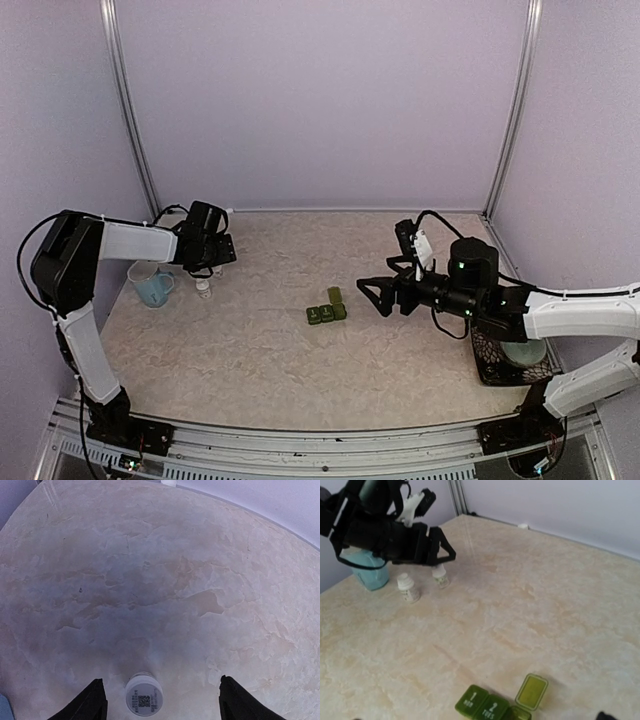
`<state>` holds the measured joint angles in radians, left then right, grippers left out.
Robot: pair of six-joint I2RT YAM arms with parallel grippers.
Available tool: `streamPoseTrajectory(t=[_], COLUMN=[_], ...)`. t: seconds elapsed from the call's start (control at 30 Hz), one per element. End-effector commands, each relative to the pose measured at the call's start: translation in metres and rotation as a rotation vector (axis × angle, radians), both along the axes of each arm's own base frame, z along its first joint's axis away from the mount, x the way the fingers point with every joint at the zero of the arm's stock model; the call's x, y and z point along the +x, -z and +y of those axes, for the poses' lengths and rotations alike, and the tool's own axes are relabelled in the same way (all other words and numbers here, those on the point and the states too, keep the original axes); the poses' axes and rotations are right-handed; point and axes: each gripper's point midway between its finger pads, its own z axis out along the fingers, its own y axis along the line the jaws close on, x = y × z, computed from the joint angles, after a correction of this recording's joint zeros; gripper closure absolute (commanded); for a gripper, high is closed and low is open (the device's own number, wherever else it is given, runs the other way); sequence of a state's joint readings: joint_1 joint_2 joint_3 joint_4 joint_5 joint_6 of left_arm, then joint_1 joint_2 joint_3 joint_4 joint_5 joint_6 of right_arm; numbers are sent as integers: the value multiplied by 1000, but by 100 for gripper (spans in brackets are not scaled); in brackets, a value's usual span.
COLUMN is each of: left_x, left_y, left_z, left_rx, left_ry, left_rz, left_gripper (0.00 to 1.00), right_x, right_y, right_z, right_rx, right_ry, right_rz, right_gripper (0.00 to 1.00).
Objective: Sort the pills into containers
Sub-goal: Pick up the pill bottle from the center of the board.
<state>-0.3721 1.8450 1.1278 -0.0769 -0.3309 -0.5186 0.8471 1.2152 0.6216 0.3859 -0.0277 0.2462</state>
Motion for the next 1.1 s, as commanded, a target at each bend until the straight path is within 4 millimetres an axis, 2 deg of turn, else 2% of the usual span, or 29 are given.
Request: streamPoseTrajectory(t=[0.0, 0.17, 0.7, 0.9, 1.07], left_x=[-1, -1, -2, -2, -5], left_y=[15, 25, 34, 27, 9], left_z=[8, 10, 9, 3, -15], left_rx=[59, 62, 34, 1, -39], left_ry=[-12, -15, -5, 21, 81], left_rz=[37, 55, 65, 45, 11], left_gripper=[26, 32, 67, 84, 86], right_x=[4, 4, 5, 4, -4], right_y=[-5, -7, -5, -3, -2], right_z=[4, 4, 5, 6, 4], right_rx=[15, 15, 7, 6, 16], right_ry=[-11, -13, -12, -22, -55], right_rz=[0, -2, 1, -1, -40], right_gripper=[0, 0, 0, 0, 0])
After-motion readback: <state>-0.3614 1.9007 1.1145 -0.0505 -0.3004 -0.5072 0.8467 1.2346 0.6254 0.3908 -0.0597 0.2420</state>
